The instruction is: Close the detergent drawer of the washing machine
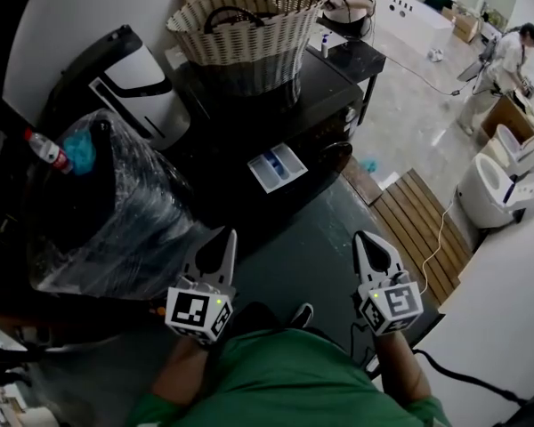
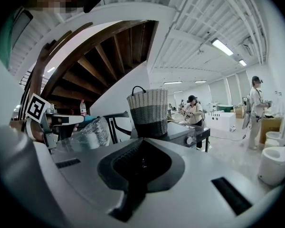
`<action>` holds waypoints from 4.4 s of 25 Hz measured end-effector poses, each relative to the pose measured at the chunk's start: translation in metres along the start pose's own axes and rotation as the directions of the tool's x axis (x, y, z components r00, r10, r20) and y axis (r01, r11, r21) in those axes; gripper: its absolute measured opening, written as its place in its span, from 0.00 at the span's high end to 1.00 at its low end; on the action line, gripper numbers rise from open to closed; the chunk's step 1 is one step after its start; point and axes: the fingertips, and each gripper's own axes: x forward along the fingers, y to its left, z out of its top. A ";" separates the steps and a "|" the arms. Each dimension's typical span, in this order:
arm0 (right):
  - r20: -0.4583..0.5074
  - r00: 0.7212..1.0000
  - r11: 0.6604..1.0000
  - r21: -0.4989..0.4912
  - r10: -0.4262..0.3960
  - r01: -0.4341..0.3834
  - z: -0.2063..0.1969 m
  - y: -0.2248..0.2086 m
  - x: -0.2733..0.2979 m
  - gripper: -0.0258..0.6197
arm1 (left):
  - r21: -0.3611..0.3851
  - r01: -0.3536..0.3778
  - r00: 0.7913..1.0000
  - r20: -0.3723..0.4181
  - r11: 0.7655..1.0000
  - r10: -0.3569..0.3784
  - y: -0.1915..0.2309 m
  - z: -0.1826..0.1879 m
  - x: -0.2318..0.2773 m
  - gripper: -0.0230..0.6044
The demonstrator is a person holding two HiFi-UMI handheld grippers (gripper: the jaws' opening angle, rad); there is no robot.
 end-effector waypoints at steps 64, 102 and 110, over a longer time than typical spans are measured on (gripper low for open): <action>-0.519 0.822 0.941 -0.089 0.237 -0.328 -0.163 -0.033 0.300 0.94 | -0.181 -0.111 0.965 -0.256 0.977 0.062 0.161 -0.104 0.243 0.92; -0.654 0.705 0.920 -0.033 0.275 -0.390 -0.238 -0.024 0.345 0.94 | -0.274 -0.261 0.925 -0.344 0.926 0.160 0.185 -0.141 0.242 0.92; -0.644 0.721 0.934 -0.029 0.255 -0.356 -0.226 -0.019 0.387 0.94 | -0.274 -0.294 0.915 -0.356 0.915 0.188 0.209 -0.145 0.232 0.92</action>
